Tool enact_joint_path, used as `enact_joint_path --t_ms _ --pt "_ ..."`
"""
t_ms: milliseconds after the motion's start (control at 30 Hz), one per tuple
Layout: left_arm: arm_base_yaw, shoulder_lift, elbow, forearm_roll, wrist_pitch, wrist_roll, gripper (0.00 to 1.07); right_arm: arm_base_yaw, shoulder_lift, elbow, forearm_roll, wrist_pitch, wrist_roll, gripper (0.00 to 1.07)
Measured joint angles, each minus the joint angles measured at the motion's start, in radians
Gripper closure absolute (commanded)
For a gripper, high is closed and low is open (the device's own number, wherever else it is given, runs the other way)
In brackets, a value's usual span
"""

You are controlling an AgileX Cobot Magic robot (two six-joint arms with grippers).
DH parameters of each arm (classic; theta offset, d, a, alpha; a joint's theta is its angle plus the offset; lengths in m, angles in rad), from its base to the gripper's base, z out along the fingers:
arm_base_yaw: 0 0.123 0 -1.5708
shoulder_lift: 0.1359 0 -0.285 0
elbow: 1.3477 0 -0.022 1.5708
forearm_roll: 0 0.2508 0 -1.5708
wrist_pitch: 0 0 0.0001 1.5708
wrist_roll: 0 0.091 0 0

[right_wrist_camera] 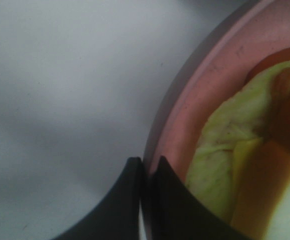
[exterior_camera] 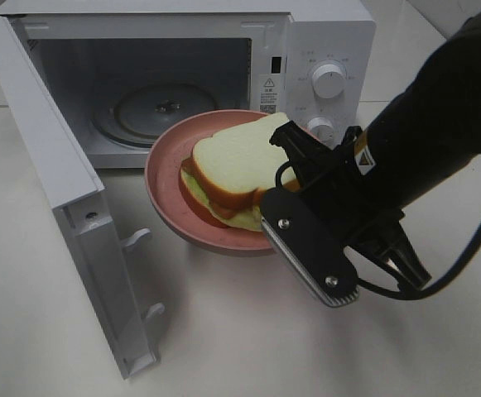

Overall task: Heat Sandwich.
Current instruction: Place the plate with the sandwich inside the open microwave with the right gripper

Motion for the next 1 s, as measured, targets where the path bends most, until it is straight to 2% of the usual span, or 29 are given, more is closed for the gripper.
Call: enact_joint_path --t_ms 567,700,1000 --pt "0.0 0.0 0.0 0.0 0.0 0.0 0.05 0.0 0.176 -0.188 0.001 0.014 -0.003 1.07" --pt "0.0 0.0 0.0 0.0 0.0 0.0 0.05 0.0 0.239 -0.268 0.001 0.075 -0.003 1.07" --pt "0.0 0.0 0.0 0.0 0.0 0.0 0.05 0.0 0.302 -0.366 -0.002 0.121 -0.003 1.07"
